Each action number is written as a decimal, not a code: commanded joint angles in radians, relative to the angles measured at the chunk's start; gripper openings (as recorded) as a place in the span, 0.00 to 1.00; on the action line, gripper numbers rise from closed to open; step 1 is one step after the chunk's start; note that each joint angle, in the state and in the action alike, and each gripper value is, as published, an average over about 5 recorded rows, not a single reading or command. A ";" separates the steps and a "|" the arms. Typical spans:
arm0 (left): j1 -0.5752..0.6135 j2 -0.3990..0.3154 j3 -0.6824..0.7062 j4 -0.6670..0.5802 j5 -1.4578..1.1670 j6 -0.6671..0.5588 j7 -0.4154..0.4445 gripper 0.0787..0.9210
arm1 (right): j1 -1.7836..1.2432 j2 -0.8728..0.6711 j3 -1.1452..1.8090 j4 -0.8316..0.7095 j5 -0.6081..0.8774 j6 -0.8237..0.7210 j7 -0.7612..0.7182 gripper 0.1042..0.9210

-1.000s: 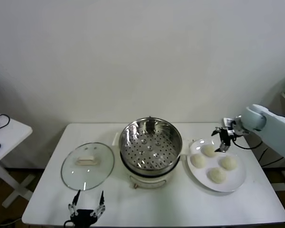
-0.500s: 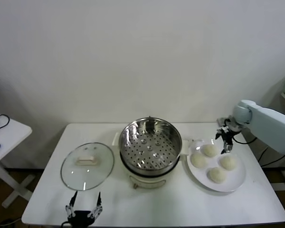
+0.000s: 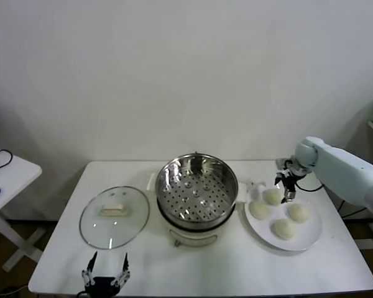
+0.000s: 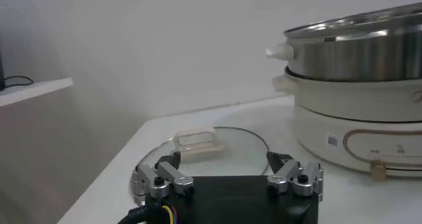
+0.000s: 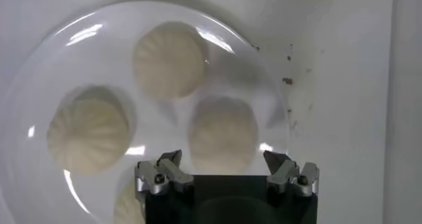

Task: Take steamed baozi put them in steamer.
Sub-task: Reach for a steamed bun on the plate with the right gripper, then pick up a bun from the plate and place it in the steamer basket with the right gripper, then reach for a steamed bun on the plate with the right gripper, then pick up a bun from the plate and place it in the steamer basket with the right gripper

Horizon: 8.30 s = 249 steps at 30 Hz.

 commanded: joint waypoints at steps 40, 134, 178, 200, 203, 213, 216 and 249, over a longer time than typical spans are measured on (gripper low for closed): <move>-0.007 0.002 -0.006 0.030 0.032 0.007 -0.026 0.88 | 0.504 -0.104 -0.344 0.366 0.090 0.143 -0.030 0.57; -0.001 -0.006 -0.028 0.034 0.064 -0.011 -0.061 0.88 | 1.007 0.012 -0.968 0.609 0.623 0.353 0.119 0.88; 0.005 -0.013 -0.039 0.067 0.100 -0.014 -0.068 0.88 | 0.165 -0.147 -0.428 0.527 0.410 -0.304 0.373 0.88; 0.008 -0.012 -0.041 0.060 0.109 -0.013 -0.074 0.88 | 0.128 -0.157 -0.363 0.531 0.367 -0.306 0.374 0.65; 0.009 -0.012 -0.040 0.058 0.109 -0.013 -0.075 0.88 | 0.229 -0.195 -0.423 0.594 0.400 -0.305 0.364 0.62; 0.017 -0.007 -0.028 0.043 0.112 -0.013 -0.076 0.88 | 1.136 -0.208 -0.989 0.845 0.696 -0.220 0.166 0.62; 0.020 -0.003 -0.019 0.046 0.115 -0.014 -0.078 0.88 | 1.309 -0.172 -1.035 0.873 0.797 -0.222 0.111 0.62; 0.027 -0.003 0.023 0.021 0.144 -0.026 -0.095 0.88 | 0.416 0.382 -0.434 0.684 0.705 -0.589 0.501 0.67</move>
